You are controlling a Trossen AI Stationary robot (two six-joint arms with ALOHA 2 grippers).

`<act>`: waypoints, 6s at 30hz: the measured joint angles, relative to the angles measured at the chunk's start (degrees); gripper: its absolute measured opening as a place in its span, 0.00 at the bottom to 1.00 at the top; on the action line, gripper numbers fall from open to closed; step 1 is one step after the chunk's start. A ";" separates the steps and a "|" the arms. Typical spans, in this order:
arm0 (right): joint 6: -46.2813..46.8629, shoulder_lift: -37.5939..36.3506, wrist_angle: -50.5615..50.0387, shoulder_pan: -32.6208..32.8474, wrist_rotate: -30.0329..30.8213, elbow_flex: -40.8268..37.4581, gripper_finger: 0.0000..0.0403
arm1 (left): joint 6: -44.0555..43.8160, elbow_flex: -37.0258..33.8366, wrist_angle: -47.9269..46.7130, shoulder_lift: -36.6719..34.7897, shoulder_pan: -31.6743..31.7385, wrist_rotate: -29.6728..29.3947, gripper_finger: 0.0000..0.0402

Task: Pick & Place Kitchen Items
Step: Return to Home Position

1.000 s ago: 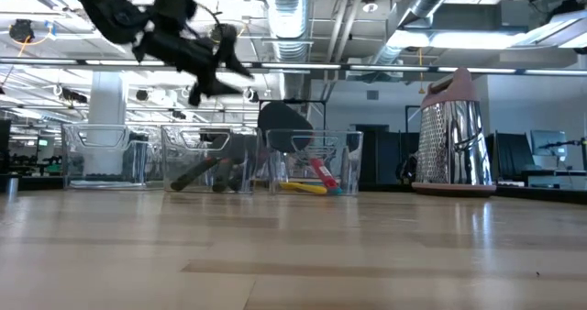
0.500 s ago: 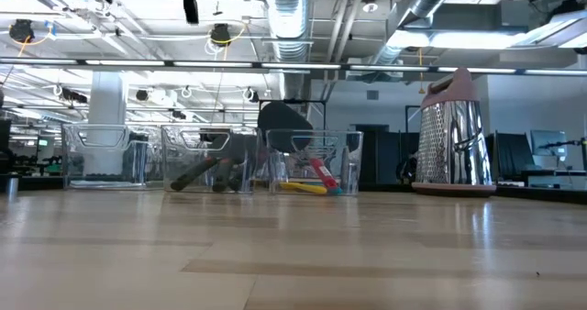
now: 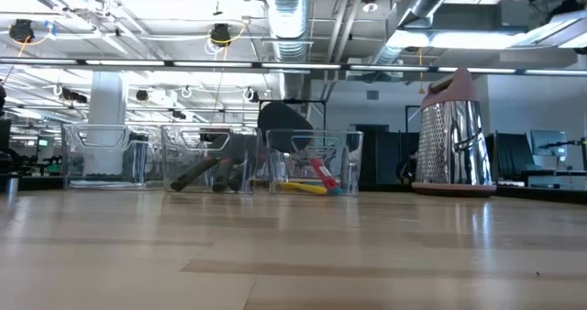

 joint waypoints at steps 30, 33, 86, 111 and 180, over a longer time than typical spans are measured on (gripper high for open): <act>-17.49 -11.73 -5.00 -1.07 -4.05 -3.86 0.01 | 23.26 6.92 -27.88 -13.34 -10.09 -15.08 0.00; -17.98 -15.77 -4.17 -1.07 -4.05 -6.89 0.00 | 24.60 6.21 -27.79 -16.51 -8.86 -14.15 0.00; -13.82 -60.62 5.31 -1.12 1.94 -46.28 0.00 | 17.46 -12.75 -26.66 -41.49 -0.19 -14.69 0.00; -13.38 -60.66 12.18 -1.12 0.31 -63.63 0.00 | 17.26 -13.05 -26.05 -41.59 -0.19 -12.55 0.00; 9.24 -60.60 1.71 -2.63 5.04 -63.48 0.00 | 21.79 -32.52 -29.45 -38.62 -0.25 -10.84 0.00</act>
